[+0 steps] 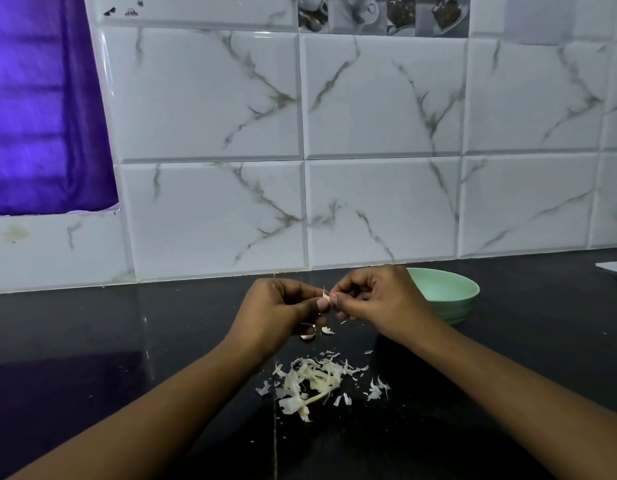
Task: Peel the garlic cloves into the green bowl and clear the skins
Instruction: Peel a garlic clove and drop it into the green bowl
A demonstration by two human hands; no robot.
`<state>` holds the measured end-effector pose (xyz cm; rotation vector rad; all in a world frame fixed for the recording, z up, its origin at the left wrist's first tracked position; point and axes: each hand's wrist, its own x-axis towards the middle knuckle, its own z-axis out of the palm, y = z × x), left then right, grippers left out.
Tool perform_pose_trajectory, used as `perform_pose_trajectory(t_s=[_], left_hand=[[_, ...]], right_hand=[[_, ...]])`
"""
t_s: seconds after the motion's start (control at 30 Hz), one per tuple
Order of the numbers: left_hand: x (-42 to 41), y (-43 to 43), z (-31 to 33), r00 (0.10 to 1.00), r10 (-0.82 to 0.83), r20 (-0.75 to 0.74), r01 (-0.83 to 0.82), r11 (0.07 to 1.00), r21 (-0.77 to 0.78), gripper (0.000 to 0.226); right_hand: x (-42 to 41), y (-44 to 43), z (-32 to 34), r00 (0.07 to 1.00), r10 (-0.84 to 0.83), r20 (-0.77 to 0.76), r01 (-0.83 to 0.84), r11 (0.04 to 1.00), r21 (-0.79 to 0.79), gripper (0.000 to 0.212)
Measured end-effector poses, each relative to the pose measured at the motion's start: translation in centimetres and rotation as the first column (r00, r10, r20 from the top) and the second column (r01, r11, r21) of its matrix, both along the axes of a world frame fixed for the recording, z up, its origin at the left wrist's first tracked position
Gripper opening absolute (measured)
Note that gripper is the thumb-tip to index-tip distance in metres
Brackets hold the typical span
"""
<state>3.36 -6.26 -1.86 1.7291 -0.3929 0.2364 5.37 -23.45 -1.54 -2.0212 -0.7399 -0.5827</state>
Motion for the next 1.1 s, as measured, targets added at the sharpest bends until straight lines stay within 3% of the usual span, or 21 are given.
perform_pose_trajectory(t_s=[0.13,0.43,0.63,0.83,1.1], left_hand=[[0.0,-0.3,-0.3,1.0,-0.001,0.015,0.001,1.0,0.007,0.008],[-0.1,-0.8,-0.7,1.0,0.001,0.024,-0.001,0.999,-0.036,0.011],[0.0,-0.7,-0.6,1.0,-0.001,-0.02,-0.002,0.993,-0.119,0.013],[0.1,-0.6,-0.4,0.994,-0.044,-0.097,0.025,0.981,-0.19,0.01],[0.2,0.1,0.1,0.993,-0.021,-0.114,-0.008,0.968,-0.25,0.009]], right_hand=[[0.2,-0.1,0.1,0.999,-0.03,0.024,0.031,0.998,-0.047,0.022],[0.3,0.2,-0.5,0.977,-0.14,0.162,0.164,0.975,-0.15,0.017],[0.3,0.7,-0.4,0.988,-0.14,0.072,0.142,0.989,-0.033,0.019],[0.7,-0.2,-0.1,0.974,-0.202,0.099,0.208,0.977,-0.052,0.018],[-0.1,-0.3,0.5,0.993,0.016,-0.12,-0.022,0.999,-0.05,0.024]])
